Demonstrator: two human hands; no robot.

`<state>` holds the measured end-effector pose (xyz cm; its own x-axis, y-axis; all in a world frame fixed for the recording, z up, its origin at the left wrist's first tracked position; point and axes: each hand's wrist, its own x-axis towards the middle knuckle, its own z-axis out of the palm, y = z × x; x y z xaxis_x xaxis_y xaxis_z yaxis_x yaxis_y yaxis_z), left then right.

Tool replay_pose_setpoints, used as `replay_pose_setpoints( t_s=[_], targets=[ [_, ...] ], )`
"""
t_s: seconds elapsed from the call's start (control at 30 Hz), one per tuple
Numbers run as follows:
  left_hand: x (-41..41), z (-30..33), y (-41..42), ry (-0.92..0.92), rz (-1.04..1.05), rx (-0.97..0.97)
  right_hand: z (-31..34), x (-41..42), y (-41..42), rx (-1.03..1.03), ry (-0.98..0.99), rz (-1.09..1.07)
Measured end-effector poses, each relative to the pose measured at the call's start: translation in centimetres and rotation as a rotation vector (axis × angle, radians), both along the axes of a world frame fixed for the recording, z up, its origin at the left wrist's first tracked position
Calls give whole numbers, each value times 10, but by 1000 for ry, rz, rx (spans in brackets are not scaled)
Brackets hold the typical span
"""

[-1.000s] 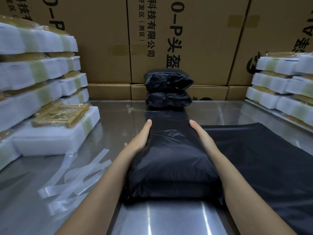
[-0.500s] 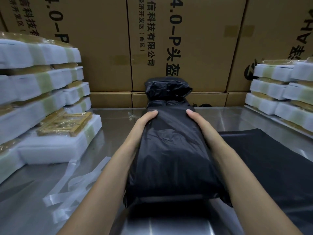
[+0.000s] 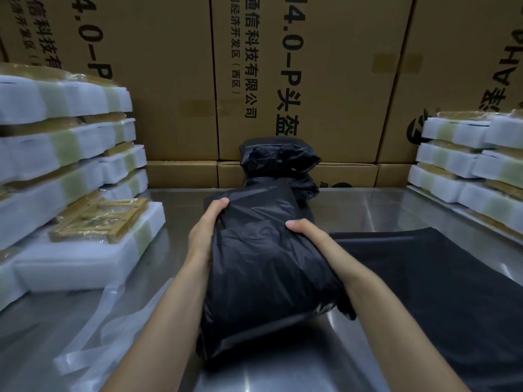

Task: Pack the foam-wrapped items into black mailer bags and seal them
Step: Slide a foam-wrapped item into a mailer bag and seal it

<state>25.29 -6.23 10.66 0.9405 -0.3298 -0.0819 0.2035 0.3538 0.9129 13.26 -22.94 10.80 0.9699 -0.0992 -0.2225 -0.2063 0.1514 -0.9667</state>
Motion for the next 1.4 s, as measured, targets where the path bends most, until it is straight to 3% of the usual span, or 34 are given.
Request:
replay_pose_setpoints(
  t_s=[0.1,0.17,0.23,0.37,0.5,0.6,0.7,0.77,0.9,1.0,1.17,1.33,1.4],
  targets=[
    [1,7,-1,-50,-32,16,-1,3,-1,64,-35,-29],
    [-2,15,-6,-65,-44,-78,4,2,-8,88,-55,-62],
    [4,13,-14,56,29,-132,14,4,-18,91,-70,-166],
    [12,-19,-37,277,-58,-114,46,30,-45,-46,-159,-446],
    [16,-50,-60,167,-7,-86,95,67,-79,-199,-402,-608],
    [25,-47,-72,16,-28,50,130,100,-101,-406,-561,-747],
    [38,-43,-77,3,-81,54,151,146,-109,-764,-723,-938],
    [46,-47,-79,7,-95,26,162,178,-116,-1035,-725,-1019],
    [60,-54,-86,-8,-125,16,170,227,-133,-1589,-585,-943],
    [75,-54,-94,-42,-134,25,153,260,-140,-1805,-587,-825],
    [80,-60,-98,-130,-168,73,102,294,-141,-2018,-466,-527],
    [74,-56,-101,-182,-179,102,94,299,-135,-2089,-289,-611],
    [72,-54,-102,-217,-178,125,92,296,-129,-2102,-305,-681]
  ],
)
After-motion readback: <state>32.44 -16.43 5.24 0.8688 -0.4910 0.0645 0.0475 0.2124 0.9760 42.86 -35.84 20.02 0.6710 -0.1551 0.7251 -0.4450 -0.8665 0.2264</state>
